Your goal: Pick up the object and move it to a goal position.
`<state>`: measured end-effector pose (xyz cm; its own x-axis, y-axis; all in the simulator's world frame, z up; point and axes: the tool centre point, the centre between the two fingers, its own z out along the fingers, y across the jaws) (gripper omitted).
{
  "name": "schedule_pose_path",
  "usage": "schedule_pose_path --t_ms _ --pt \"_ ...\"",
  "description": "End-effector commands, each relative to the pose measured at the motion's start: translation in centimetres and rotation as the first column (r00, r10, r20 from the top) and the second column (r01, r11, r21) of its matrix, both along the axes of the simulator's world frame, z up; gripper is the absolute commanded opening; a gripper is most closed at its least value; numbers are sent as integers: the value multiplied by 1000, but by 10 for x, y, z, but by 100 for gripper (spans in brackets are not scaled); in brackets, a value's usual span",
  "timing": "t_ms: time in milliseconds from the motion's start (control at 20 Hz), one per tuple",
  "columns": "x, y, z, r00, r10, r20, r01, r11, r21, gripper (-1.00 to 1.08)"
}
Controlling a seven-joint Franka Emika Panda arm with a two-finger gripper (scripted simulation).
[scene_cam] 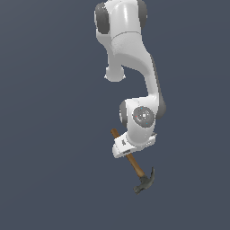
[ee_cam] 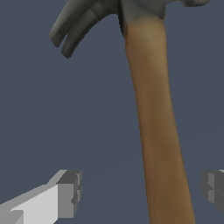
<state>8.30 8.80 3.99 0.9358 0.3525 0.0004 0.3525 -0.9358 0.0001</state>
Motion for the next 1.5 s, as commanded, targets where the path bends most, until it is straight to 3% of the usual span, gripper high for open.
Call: schedule_pose_path --t_ms 0,350,400,1050,1450 --pt "-1 0 -13 1000 1 -1 -1 1000 0 100" --pt "1 0 -23 1000 1 0 -1 1000 0 100" --pt "1 0 -23 1000 1 0 -1 1000 0 -100" --pt "0 -2 -22 1000 -2 0 2 1000 -2 -100" --pt "-13 -2 -17 1000 -2 0 2 1000 -2 -100"
